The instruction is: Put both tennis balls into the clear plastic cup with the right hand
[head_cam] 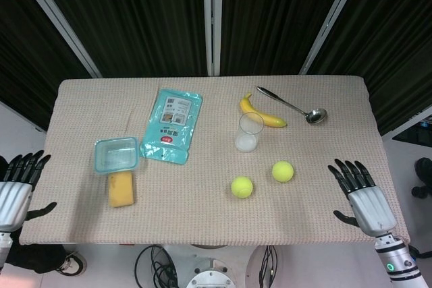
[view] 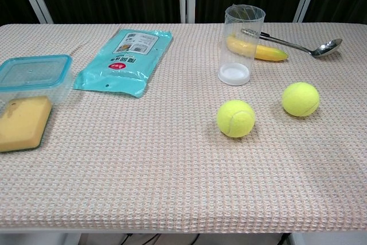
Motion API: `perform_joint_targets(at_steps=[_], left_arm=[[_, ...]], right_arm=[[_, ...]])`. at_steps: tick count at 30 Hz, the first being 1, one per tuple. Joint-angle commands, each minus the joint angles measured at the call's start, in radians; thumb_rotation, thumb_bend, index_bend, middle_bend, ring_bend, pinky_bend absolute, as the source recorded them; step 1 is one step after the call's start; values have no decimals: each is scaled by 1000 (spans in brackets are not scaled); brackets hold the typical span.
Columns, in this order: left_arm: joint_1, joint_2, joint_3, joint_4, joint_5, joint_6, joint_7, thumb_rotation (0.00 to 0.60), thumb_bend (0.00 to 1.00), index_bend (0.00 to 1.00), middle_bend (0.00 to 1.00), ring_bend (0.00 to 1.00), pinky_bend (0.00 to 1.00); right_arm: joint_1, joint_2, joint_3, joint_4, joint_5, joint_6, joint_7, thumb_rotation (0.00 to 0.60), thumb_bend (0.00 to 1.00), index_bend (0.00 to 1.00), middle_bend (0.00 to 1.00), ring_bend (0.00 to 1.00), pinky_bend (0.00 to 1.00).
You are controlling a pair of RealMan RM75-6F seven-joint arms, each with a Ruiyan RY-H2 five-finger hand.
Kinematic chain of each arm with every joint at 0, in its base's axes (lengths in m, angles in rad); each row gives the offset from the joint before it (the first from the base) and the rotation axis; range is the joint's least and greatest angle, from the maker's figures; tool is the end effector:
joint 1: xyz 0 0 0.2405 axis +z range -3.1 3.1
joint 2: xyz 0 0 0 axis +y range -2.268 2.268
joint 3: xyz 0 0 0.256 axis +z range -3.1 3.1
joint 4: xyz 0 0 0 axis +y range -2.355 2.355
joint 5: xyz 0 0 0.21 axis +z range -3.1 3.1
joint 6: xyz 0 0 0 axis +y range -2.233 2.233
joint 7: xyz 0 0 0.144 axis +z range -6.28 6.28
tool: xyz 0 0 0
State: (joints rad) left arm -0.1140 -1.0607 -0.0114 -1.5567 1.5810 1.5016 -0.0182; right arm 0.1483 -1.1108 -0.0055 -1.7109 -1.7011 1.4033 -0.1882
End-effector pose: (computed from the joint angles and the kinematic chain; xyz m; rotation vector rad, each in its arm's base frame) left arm -0.3127 0.1829 0.1758 -1.5047 -0.7931 -0.8806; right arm -0.2621 -0.1802 0.1255 1.7067 -0.7648 0.9061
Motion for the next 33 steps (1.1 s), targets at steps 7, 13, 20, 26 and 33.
perform_joint_targets(at_steps=[7,13,20,26,33], left_arm=[[8,2,1,1,-3,9,-3,600,0,5,0,0,0],[12,5,2,1,-1,13,-9,600,0,5,0,0,0],[12,17,-6,-12,-6,20,-12,600,0,5,0,0,0],[14,20,-6,-2,-17,12,-22,600,0,5,0,0,0],[20,12,-12,20,-19,27,-44,600,0,6,0,0,0]], right_arm=[[203,-67,69,-170,37,-310,-311,600,0,0,0,0,0],[334,-166,136,-172,233,-506,-411,600,0,0,0,0,0],[446,-282,156,-104,434,-611,-522,600,0,0,0,0,21],[498,-326,130,-57,492,-622,-559,600,7,0,0,0,64],[527,-361,96,-15,526,-596,-584,600,126,0,43,0,192]])
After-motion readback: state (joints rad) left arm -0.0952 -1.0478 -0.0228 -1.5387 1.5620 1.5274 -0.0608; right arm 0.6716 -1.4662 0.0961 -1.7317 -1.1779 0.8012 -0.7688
